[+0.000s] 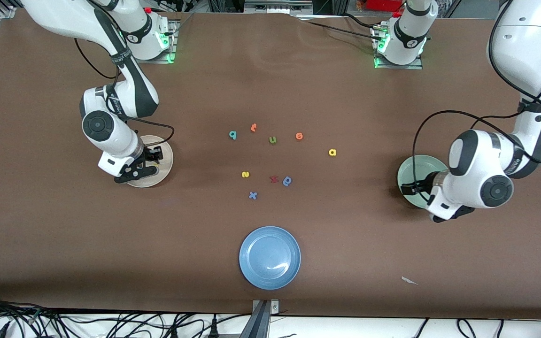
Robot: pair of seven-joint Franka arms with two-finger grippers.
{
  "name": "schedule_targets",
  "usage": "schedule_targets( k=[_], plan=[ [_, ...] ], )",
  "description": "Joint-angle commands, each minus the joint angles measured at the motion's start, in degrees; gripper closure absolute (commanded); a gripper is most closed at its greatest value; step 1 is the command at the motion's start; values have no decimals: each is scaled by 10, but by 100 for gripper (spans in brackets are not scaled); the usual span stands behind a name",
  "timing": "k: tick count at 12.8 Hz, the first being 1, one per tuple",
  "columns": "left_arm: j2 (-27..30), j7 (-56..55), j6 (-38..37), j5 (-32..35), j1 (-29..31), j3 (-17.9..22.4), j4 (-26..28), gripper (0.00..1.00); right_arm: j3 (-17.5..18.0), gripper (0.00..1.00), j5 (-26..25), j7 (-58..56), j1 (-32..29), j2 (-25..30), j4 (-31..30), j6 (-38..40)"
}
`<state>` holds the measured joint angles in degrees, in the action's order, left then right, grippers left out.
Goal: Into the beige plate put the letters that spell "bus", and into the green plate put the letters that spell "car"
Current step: 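Drop the teal l on the green plate while the right gripper drops u on cream, then grasp the yellow o with the left gripper while the right gripper grasps yellow s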
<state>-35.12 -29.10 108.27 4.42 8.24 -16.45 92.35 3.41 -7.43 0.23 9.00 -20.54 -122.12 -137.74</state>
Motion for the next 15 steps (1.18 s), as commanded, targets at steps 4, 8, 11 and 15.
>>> schedule_targets(
  k=[4, 8, 11, 15],
  plan=[
    [29, -196, 95, 10, -2, -110, 75, 0, 15, 14, 98, 4, -2, -1, 16, 1],
    [82, -248, 261, 13, -5, -135, 232, 0, 52, 15, 103, 107, 18, -24, 58, 2],
    [85, -286, 288, 13, -39, -145, 275, 2, 52, 15, 102, 168, 61, -50, 93, 2],
    [84, -294, 379, 21, -54, -143, 333, 7, 52, 15, 95, 263, 117, -102, 164, 2]
  ],
)
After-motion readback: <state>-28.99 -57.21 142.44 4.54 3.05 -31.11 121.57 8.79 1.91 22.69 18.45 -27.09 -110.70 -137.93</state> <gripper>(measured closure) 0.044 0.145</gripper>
